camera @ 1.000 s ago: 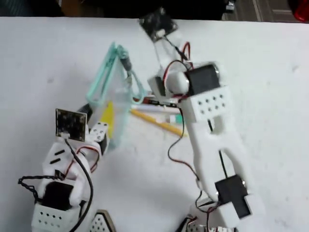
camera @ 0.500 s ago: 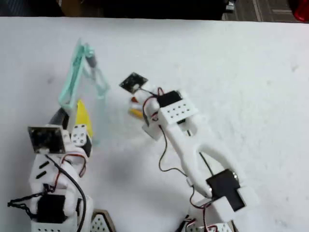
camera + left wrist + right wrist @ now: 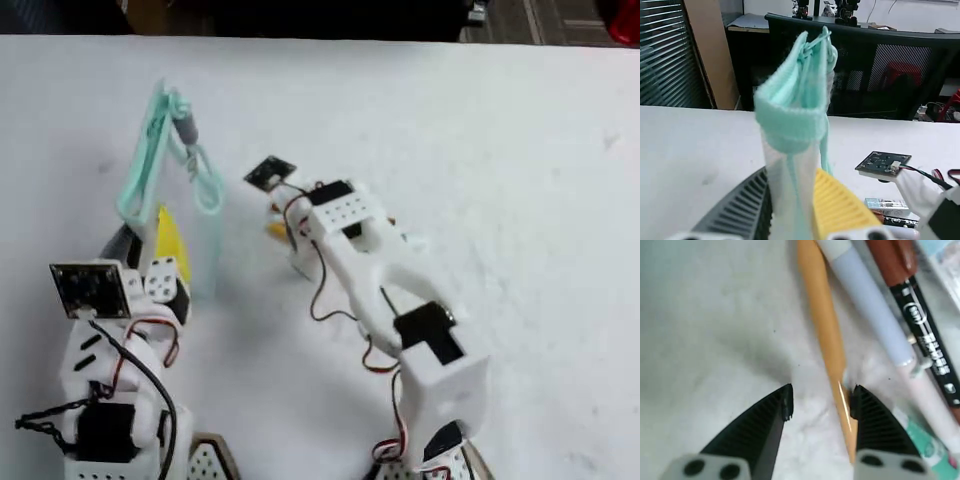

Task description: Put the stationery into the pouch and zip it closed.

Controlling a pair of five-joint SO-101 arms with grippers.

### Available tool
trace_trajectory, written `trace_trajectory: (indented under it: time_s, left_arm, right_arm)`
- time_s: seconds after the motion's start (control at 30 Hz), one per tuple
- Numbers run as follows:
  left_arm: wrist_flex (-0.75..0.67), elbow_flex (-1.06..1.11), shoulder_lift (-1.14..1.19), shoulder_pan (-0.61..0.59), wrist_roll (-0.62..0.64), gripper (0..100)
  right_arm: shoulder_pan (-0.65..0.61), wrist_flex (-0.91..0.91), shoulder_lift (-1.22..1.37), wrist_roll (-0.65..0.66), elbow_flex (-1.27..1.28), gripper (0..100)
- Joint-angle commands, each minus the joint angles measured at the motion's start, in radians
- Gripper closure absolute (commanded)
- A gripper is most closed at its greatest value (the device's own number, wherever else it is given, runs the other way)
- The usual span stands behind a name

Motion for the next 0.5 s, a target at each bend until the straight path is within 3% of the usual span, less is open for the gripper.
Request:
trace_trajectory:
  time_s: [0.0,0.13,0.37,0.47]
  left_arm:
    - [0.008,-0.011,-0.012,-0.007,0.011,98]
    - [0.009,-0.011,-0.012,0.013,0.009,98]
    - [0.077,-0.061,-0.010,0.104,0.005,98]
    - [0.149,-0.126,-0.010,0.120,-0.058,98]
  right_arm:
    - [-0.004,-0.012,0.045,0.008,-0.058,87.3]
    - [-0.005,-0.004,0.077,0.008,-0.089,98.8]
    - [0.010,0.061,-0.004,0.009,-0.092,98.2]
    - [0.018,0.120,-0.127,0.009,-0.091,98.2]
